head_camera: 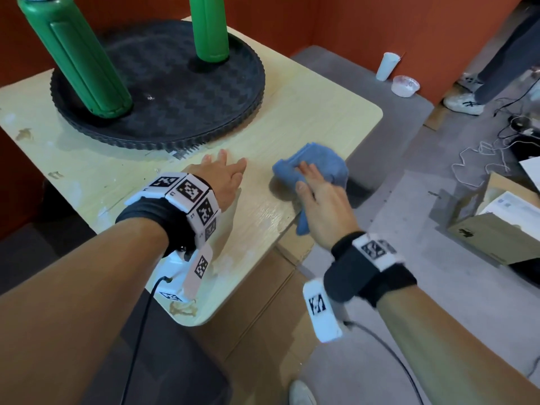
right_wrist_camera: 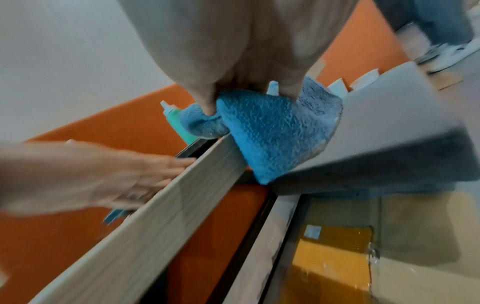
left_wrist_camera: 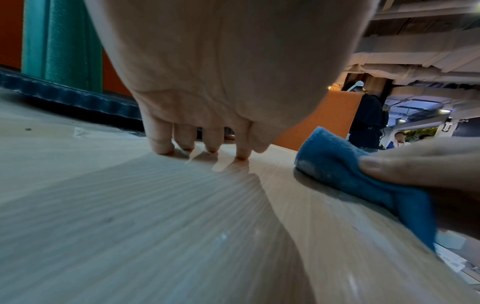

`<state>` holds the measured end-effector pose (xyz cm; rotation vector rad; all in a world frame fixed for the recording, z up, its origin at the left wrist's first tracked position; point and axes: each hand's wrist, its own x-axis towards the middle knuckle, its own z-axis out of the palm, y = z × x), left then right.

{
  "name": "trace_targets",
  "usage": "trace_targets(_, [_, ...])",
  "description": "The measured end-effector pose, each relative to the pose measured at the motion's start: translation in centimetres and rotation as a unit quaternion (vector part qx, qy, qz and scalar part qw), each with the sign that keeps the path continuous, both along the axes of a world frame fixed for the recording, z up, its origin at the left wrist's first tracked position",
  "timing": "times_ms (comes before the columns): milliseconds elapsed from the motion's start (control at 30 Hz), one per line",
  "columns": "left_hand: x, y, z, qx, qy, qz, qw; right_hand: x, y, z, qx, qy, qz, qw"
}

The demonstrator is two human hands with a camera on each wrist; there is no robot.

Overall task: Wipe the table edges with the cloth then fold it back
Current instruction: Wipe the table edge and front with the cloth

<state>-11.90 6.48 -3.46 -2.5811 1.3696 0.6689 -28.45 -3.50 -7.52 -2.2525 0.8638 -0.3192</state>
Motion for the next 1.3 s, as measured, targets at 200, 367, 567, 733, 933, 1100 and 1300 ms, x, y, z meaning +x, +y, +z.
trace_targets(200, [0.2,-0.1,0.0,0.01,-0.003,-0.005,1.0,0.2,-0.5,0.1,0.005,-0.01,-0.031,0.999])
trace_targets(367, [0.3,0.0,-0.6,0.005,-0.003,-0.006,1.0,-0.1,3.0,-1.0,-0.037,0.008,0.018,0.999])
trace_targets(567, [0.2,-0.2,-0.6,0.014,-0.005,-0.008,1.0,0.2,2.3,0.4,-0.032,0.014,-0.019,0.999])
trace_targets(733, [0.1,-0.2,-0.3,0.019,-0.01,-0.012,1.0,-0.3,1.6,0.0,0.003,0.002,-0.005,1.0])
trace_targets(933, [0.2,0.0,-0.3,0.015,-0.007,-0.015,1.0,0.4,4.4,-0.1,-0.027,0.013,-0.016,0.999])
trace_targets(1100, [0.3,0.0,-0.4,0.01,0.0,-0.013,1.0,0.8,2.4,0.5,-0.007,-0.001,-0.055,0.998])
trace_targets(1300, [0.4,0.0,-0.5,0.015,-0.002,-0.02,1.0,0.0,5.2,-0.7,-0.025,0.014,0.013,1.0])
